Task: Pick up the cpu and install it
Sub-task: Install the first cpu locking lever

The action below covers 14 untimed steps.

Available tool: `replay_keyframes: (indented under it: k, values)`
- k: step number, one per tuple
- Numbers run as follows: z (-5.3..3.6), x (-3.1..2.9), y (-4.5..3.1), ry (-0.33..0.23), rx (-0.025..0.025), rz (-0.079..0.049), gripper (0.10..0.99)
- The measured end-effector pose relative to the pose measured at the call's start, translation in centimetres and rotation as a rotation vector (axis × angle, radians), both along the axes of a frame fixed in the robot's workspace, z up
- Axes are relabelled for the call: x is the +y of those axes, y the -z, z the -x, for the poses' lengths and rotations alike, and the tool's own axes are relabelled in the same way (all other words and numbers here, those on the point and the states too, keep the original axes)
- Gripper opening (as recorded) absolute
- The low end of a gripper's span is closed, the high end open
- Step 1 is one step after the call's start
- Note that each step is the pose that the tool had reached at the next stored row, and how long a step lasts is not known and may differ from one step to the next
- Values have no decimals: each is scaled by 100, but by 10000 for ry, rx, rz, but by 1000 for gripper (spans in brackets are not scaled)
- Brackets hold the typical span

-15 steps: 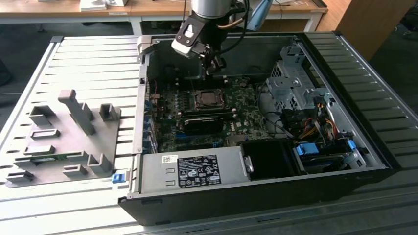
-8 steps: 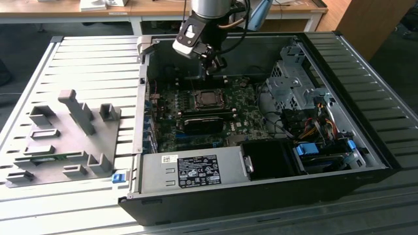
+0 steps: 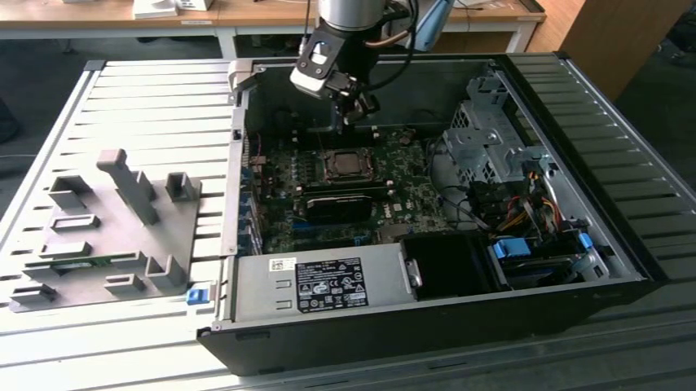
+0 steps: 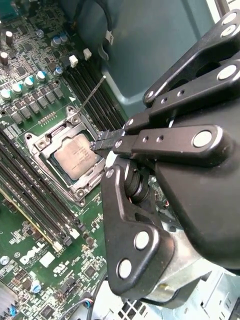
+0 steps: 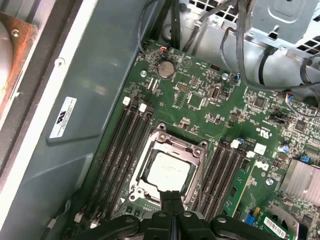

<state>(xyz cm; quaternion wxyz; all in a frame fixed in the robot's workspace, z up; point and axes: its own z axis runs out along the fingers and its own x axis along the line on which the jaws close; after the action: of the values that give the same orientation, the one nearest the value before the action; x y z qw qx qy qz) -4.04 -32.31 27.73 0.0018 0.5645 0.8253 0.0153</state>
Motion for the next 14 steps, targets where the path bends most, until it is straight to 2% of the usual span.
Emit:
replay_keyframes:
  k: [7, 14]
  values:
    - [0, 0, 0, -680, 0, 0, 106]
    - [0, 0, 2, -1738, 0, 1, 106]
